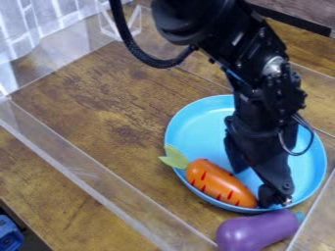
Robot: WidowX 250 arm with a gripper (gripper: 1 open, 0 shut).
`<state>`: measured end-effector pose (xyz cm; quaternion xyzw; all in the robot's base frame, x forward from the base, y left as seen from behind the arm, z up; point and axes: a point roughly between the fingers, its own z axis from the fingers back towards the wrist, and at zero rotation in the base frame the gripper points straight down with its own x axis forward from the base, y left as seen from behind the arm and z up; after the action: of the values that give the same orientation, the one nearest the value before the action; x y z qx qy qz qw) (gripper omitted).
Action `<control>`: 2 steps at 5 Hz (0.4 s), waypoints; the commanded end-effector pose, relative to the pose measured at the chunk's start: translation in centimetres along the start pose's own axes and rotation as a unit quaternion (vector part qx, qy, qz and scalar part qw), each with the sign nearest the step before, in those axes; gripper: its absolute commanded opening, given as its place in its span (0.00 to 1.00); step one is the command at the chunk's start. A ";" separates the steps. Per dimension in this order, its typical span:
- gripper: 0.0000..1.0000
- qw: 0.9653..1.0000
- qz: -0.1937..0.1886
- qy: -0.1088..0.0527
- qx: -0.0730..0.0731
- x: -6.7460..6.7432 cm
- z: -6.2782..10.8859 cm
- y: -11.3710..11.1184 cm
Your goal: Put the purple eggplant on the blue tray
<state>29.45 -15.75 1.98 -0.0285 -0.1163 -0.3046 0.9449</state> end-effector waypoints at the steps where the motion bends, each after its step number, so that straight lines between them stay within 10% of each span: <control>1: 1.00 0.999 -0.008 0.033 -0.013 -1.8 -0.6 -1.5; 2: 1.00 0.999 -0.012 0.035 -0.017 -1.9 -0.6 -1.9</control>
<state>29.18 -15.79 1.91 -0.0321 -0.1134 -0.3017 0.9461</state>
